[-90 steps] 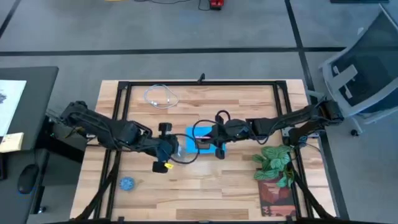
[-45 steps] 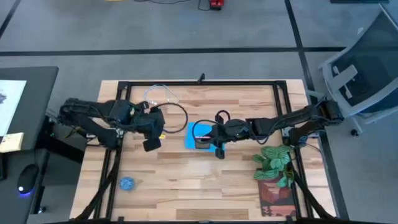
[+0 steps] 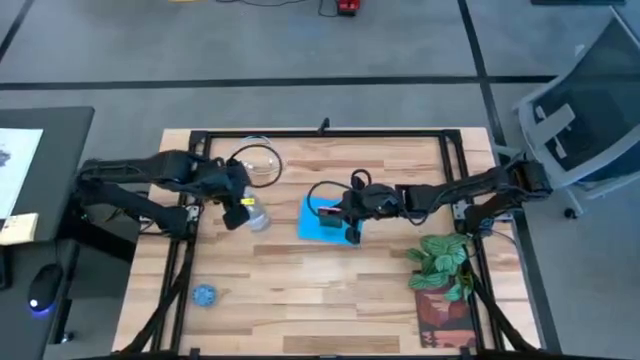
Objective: Apply microfiber cloth
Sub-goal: Spray the front cellphone using the spray bottle, then wipe the front of the cellphone with a microfiber cloth
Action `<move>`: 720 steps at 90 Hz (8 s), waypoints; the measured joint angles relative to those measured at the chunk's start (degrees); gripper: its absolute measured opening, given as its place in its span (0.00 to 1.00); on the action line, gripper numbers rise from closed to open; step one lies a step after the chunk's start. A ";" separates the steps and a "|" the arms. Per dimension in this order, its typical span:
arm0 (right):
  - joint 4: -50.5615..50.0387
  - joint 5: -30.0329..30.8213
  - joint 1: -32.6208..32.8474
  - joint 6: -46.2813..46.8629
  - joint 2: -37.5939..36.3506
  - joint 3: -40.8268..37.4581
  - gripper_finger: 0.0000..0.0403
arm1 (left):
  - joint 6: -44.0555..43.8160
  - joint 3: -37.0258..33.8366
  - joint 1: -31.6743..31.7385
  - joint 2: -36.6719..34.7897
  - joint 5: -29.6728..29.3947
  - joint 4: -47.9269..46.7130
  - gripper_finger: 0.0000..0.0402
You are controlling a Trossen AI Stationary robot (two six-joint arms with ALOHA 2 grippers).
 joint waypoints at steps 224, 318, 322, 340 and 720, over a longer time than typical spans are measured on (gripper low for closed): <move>4.80 -0.58 0.45 4.06 1.25 -5.38 0.07 | -39.26 -19.17 -26.24 31.20 -23.72 37.27 0.20; 10.47 -0.56 1.17 4.26 3.89 -5.22 0.07 | -14.40 -31.14 -22.12 36.84 -23.69 90.69 0.17; 10.06 -0.58 1.17 4.41 3.05 -5.39 0.07 | -14.37 -31.13 -21.80 38.05 -21.43 91.51 0.17; 9.37 0.62 0.63 3.97 -1.41 -5.31 0.07 | -15.88 -30.98 -21.89 40.37 -15.48 92.42 0.17; 3.35 -1.83 8.69 8.87 1.31 -3.39 0.08 | 5.94 -33.29 -16.61 43.91 -8.03 120.32 0.18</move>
